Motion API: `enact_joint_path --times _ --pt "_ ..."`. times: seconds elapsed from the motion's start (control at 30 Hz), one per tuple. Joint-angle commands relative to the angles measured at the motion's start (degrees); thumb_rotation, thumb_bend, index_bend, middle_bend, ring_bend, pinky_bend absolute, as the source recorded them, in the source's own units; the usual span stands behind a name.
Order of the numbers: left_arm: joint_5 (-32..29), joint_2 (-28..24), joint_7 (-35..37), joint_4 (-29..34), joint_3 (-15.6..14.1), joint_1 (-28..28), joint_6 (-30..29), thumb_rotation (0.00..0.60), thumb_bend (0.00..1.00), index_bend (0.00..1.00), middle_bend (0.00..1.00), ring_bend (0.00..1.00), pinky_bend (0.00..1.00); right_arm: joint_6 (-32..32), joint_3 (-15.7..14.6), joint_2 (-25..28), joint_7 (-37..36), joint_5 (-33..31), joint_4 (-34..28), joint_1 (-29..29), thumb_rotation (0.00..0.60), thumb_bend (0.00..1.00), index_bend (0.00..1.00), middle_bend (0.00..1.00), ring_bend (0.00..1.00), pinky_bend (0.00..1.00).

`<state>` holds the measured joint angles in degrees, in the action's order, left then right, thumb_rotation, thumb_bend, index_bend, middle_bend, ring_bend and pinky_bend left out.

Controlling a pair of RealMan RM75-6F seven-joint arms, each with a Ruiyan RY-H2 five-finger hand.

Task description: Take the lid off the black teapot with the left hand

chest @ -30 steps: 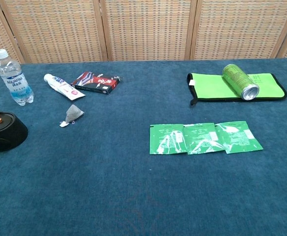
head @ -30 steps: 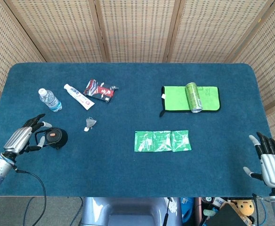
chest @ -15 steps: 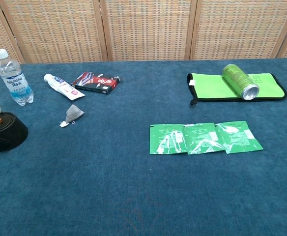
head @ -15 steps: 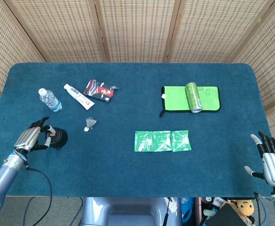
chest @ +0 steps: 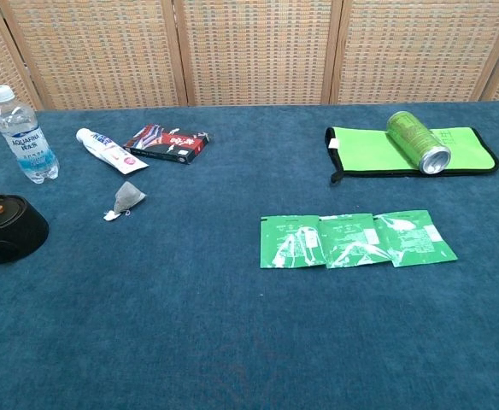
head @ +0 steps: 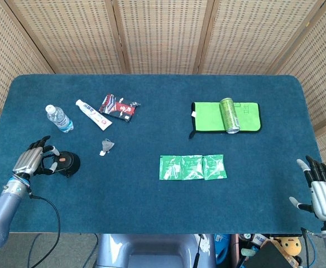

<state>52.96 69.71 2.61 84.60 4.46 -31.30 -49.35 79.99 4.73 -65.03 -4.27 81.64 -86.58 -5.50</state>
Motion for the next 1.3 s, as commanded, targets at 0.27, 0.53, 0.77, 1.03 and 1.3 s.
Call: enact_joint_path --times 0.27,0.53,0.77,1.03,1.3 --pt "-0.8 1.2 -2.3 -0.2 0.6 -0.1 0.3 0.6 0.42 0.39 0.0 0.0 0.0 -0.3 0.0 0.0 -0.4 -0.2 0.2 -0.1 0.6 0.0 0.0 0.0 0.0 0.0" --pt "-1.4 2.6 -4.0 -0.9 1.1 -0.2 0.0 0.6 0.42 0.41 0.0 0.0 0.0 -0.4 0.0 0.1 -0.7 -0.2 0.3 -0.1 0.6 0.0 0.0 0.0 0.0 0.0" --pt "-2.2 3.8 -5.7 -2.0 1.4 -0.3 -0.2 0.6 0.42 0.41 0.0 0.0 0.0 -0.6 0.0 0.1 -1.0 -0.4 0.4 -0.2 0.6 0.0 0.0 0.0 0.0 0.0" --pt "-2.7 5.0 -6.8 -3.1 1.7 -0.4 -0.1 0.6 0.42 0.41 0.0 0.0 0.0 -1.0 0.0 0.1 -1.3 -0.5 0.6 -0.3 0.6 0.0 0.0 0.0 0.0 0.0" --pt "-2.2 6.0 -7.4 -3.8 1.9 -0.2 -0.4 0.6 0.42 0.44 0.0 0.0 0.0 -1.2 0.0 0.1 -1.5 -0.6 0.7 -0.4 0.6 0.0 0.0 0.0 0.0 0.0"
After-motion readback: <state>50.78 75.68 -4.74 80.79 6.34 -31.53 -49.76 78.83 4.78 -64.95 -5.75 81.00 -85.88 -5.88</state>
